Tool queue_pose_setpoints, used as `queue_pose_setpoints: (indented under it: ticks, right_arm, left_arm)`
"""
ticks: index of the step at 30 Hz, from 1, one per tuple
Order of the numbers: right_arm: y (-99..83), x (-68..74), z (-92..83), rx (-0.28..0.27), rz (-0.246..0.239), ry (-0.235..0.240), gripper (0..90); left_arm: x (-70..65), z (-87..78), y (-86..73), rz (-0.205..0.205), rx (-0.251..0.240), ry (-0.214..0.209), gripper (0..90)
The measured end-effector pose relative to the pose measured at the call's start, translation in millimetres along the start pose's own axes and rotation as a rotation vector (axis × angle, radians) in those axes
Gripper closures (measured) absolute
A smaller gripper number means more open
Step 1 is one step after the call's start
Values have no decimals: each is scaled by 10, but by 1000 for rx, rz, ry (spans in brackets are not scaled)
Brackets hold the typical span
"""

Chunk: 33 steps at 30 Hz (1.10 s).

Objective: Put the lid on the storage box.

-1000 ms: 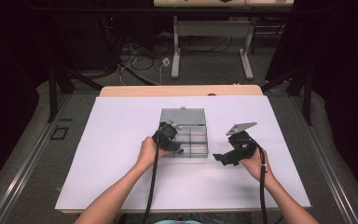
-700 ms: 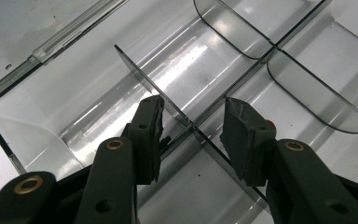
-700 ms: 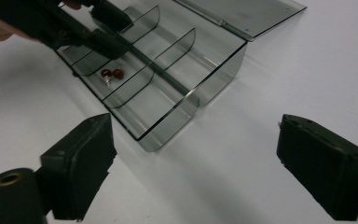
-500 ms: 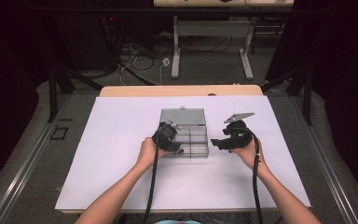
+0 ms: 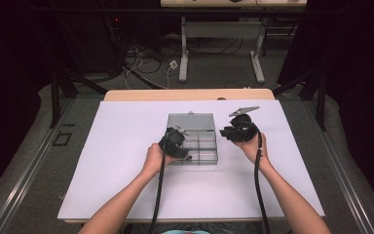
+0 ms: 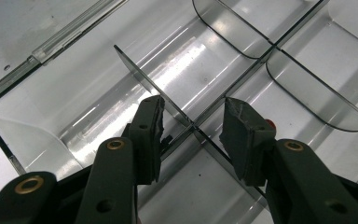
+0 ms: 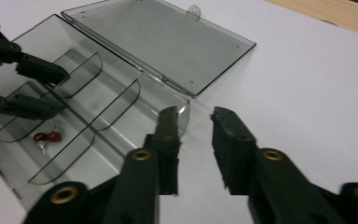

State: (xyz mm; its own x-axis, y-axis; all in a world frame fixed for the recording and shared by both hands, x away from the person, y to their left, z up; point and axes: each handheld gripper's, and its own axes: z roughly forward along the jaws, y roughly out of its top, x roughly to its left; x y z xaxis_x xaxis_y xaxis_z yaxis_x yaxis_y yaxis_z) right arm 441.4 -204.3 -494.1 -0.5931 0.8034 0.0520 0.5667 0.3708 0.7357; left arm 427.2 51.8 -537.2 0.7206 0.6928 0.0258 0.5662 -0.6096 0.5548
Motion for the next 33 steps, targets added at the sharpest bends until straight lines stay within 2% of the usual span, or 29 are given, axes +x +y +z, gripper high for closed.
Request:
queue_pose_setpoints:
  ticks: [4, 5, 8, 9, 10, 12, 16, 20, 22, 23, 27, 28, 29, 30, 32, 33]
  right_arm:
    - [60, -8, 135, 22, -11, -21, 900]
    - [70, -18, 172, 22, -21, -37, 900]
    - [88, -49, 280, 30, -24, -34, 900]
    - [84, -62, 328, 18, -15, -20, 900]
    - [89, -73, 354, 47, -26, -33, 900]
    - [88, -88, 417, 61, -25, -44, 900]
    - [91, -122, 513, 70, -16, -46, 900]
    - [87, -142, 599, 116, 11, -42, 900]
    - [83, -152, 651, 114, 20, -40, 900]
    - [83, -167, 664, 126, 13, -52, 900]
    - [83, -199, 740, 144, 15, -35, 900]
    - [83, -202, 758, 136, 19, -49, 900]
    - [81, -211, 777, 142, 19, -36, 900]
    - [83, -212, 790, 145, 25, -45, 900]
    - [81, -211, 834, 123, 40, -49, 900]
    - [101, -217, 831, 150, 45, -56, 900]
  left_arm:
    - [4, -1, 1, 1, 2, -3, 582]
    - [4, -1, 1, 1, 2, -3, 582]
    - [6, -2, 1, 1, 3, -4, 583]
    - [6, -2, 1, 1, 3, -4, 583]
    - [6, -2, 1, 2, 3, -4, 583]
    - [4, -1, 0, 0, 1, -4, 583]
    - [5, -1, 1, 1, 2, -3, 583]
    - [6, -1, 1, 2, 3, -4, 583]
    - [5, -1, 1, 2, 2, -4, 583]
    - [6, -1, 1, 2, 3, -4, 583]
    - [6, -2, 3, 4, 4, -4, 583]
    - [7, -2, 3, 4, 5, -4, 583]
    - [8, -2, 4, 4, 6, -5, 583]
    - [9, -2, 4, 4, 6, -6, 584]
    - [8, -2, 5, 4, 6, -5, 584]
    - [8, -2, 4, 4, 6, -5, 584]
